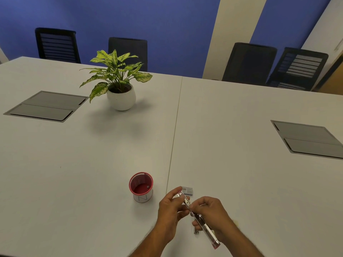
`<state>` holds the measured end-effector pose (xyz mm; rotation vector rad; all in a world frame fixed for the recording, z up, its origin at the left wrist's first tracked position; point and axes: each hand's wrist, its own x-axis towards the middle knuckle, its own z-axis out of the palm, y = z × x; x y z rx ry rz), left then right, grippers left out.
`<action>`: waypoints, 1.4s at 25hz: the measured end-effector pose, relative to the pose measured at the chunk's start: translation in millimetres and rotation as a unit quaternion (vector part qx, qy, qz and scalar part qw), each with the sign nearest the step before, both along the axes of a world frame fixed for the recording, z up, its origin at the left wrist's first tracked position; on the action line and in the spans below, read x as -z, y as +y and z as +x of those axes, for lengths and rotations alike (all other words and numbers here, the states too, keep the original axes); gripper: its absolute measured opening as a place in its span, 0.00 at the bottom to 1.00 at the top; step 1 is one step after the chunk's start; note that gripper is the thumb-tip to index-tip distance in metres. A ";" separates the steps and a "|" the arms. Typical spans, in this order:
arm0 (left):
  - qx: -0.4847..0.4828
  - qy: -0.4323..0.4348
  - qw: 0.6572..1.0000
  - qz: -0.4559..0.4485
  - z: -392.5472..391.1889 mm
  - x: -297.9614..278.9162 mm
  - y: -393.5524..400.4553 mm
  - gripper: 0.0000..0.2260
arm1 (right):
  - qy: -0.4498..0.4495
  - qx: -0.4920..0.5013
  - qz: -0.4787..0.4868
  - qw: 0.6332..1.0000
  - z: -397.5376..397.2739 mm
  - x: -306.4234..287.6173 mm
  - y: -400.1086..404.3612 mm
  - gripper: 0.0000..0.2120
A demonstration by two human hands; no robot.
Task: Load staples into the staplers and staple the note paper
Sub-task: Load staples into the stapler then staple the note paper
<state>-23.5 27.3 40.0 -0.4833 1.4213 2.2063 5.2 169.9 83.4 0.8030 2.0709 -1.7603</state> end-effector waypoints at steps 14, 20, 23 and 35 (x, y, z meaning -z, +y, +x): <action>-0.082 -0.004 0.995 -0.059 -7.4 7.6 -4.7 0.18 | 0.047 -0.101 0.188 0.976 9.5 -15.3 16.6 0.17; -0.028 0.038 0.993 -0.106 -4.9 5.0 -1.5 0.17 | 0.146 -0.055 0.200 0.967 2.9 -19.4 6.2 0.15; -0.014 0.049 0.994 -0.093 -1.0 0.3 2.9 0.10 | 0.150 -0.039 0.183 0.971 -2.4 -15.2 2.8 0.13; -0.041 0.051 0.990 -0.125 2.0 -6.0 27.0 0.26 | 0.176 -0.058 0.127 0.974 4.1 -4.6 -17.2 0.15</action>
